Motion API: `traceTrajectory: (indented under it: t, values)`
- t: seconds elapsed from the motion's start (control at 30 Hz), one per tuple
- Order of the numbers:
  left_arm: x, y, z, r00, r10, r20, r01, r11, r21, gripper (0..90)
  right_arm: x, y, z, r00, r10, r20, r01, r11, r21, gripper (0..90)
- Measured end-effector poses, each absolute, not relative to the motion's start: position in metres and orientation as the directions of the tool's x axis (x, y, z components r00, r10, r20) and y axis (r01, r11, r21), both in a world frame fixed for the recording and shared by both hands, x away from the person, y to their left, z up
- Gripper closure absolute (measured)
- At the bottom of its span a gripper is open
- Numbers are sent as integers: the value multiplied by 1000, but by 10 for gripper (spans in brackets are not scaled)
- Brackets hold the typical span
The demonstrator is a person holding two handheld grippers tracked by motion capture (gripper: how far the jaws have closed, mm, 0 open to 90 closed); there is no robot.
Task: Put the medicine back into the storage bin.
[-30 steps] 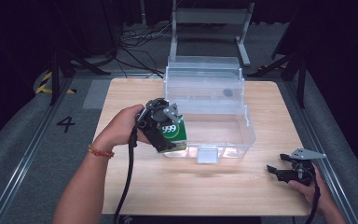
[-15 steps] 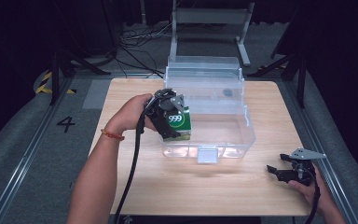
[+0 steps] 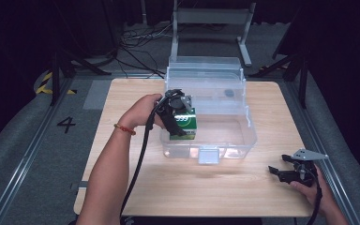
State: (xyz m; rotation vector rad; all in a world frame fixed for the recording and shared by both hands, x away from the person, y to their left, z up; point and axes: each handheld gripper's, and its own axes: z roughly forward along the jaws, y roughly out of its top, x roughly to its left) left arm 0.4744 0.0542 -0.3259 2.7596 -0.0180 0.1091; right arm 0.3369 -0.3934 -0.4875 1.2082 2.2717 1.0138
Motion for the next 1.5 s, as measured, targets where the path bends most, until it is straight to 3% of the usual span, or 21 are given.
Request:
traceTrajectory:
  t: [1.13, 1.3, 1.5]
  values:
    - [483, 48, -371, 998, 60, -9, 60, -964, 258, 147, 336, -395, -488, -553, 833, 6, 561, 368, 741, 190]
    - [484, 50, -362, 998, 60, -19, 63, -936, 347, 186, 336, -395, -488, -553, 833, 5, 561, 368, 741, 190]
    - [479, 54, -357, 996, 89, -4, 84, -925, 372, 172, 335, -395, -488, -553, 833, 5, 561, 368, 742, 191]
